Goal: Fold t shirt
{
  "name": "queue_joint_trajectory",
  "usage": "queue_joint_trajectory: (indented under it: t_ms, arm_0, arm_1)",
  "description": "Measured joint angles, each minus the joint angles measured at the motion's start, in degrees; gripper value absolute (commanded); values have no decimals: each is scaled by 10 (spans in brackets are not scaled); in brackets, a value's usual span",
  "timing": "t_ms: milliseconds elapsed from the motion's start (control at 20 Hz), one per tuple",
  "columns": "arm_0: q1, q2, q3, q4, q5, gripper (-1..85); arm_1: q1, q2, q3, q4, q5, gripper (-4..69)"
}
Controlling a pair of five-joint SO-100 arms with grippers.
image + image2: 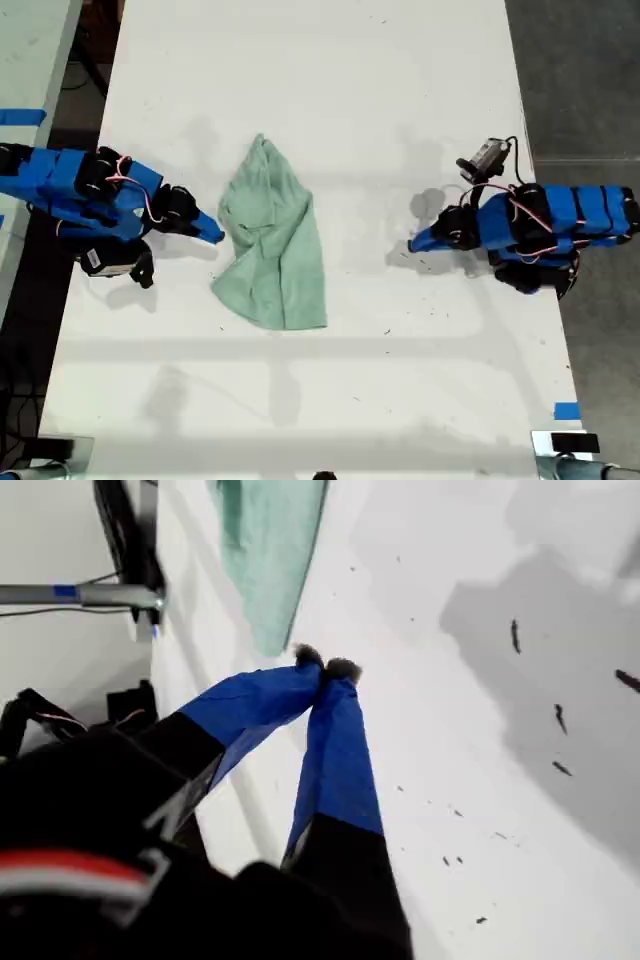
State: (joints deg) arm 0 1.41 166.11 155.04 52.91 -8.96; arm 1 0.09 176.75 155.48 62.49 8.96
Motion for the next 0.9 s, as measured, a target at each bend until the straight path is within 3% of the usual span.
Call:
queue_joint_trajectory:
  t_ms: [100, 200, 250, 400, 550, 800, 850, 900]
  arm_0:
    - [31, -117, -91, 11, -28, 1]
    - [69, -250, -198, 34, -51, 85]
    - [81, -332, -262, 63, -72, 133]
    - [113, -602, -479, 137, -92, 216]
    - [139, -773, -612, 171, -102, 218]
    - [150, -855, -645, 236, -149, 236]
    - [150, -873, -645, 236, -149, 214]
    - [150, -894, -649, 233, -150, 51]
  arm_1:
    - [-24, -205, -142, -19, -6, 13]
    - [-43, -432, -316, -7, -22, 25]
    - [-52, -550, -419, 29, -25, 39]
    - [-67, -868, -732, 131, -39, 197]
    - [-73, -1027, -895, 132, -54, 201]
    - [-76, -1101, -918, 72, -88, 191]
    - [-80, -1123, -925, 56, -96, 182]
    - [-84, -1149, -947, 50, -103, 67]
